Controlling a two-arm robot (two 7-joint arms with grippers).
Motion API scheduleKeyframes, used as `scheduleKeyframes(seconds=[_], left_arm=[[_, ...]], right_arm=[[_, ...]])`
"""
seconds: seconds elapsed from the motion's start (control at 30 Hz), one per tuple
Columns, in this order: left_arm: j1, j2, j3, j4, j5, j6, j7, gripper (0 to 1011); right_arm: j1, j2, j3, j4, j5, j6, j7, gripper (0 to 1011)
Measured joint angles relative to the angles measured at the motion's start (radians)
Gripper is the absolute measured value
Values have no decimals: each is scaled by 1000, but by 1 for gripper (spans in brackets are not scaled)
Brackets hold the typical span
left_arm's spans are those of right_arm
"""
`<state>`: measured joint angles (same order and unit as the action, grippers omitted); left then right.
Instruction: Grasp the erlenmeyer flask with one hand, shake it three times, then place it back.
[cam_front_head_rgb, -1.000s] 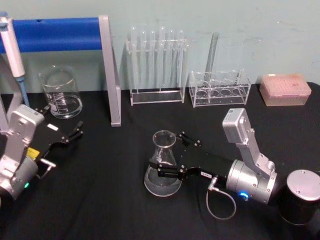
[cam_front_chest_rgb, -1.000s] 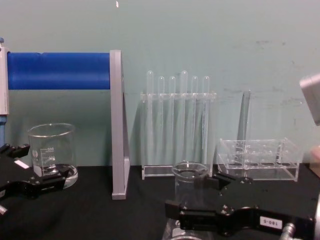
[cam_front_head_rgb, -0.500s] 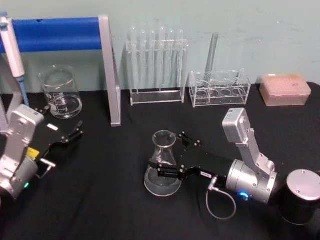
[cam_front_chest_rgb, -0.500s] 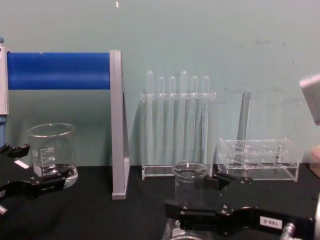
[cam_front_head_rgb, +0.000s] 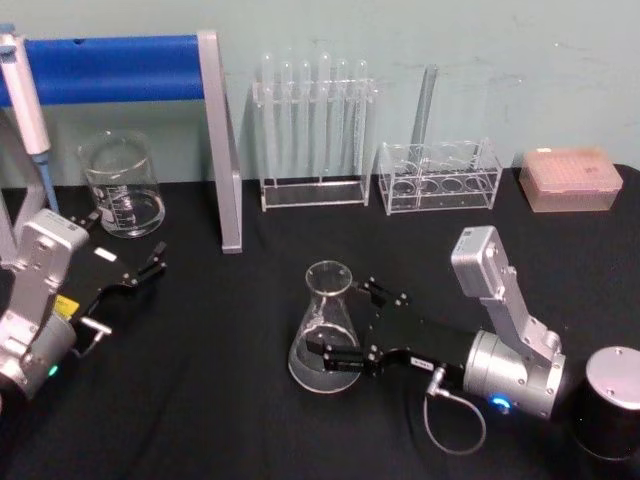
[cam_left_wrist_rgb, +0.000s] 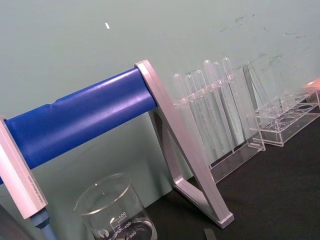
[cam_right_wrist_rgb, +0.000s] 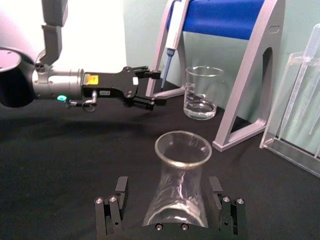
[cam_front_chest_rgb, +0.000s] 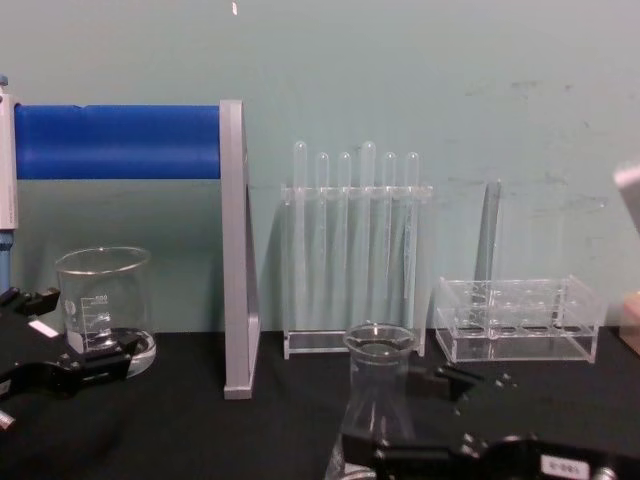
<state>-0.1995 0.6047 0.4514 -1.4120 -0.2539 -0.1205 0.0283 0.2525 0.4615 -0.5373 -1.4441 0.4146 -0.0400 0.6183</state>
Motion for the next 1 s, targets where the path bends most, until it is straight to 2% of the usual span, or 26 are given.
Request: scheduleKeyframes(seconds=[0.13,0.3,0.43,0.57,0.77,0.87,1.0], left_arm=[[0,0,0,0,0,0,0,1001],[0,0,0,0,0,0,0,1001],[0,0,0,0,0,0,0,1001],[0,0,0,0,0,0,0,1001],[0,0,0,0,0,0,0,1001],[0,0,0,0,0,0,0,1001],[0,0,0,0,0,0,0,1001]], right_arm=[[-25,28,3,-34,0,9,-2,1000],[-72,68,28,-87,0,17,-33,1000],[-114,91,60,-124,3,21,-70,1000],[-163,104,113,-160,8,19,-125,1000],[-207,89,176,-189,4,-2,-208,1000],[-221,57,212,-198,-21,-26,-278,1000],[-221,19,232,-198,-62,-47,-347,1000]])
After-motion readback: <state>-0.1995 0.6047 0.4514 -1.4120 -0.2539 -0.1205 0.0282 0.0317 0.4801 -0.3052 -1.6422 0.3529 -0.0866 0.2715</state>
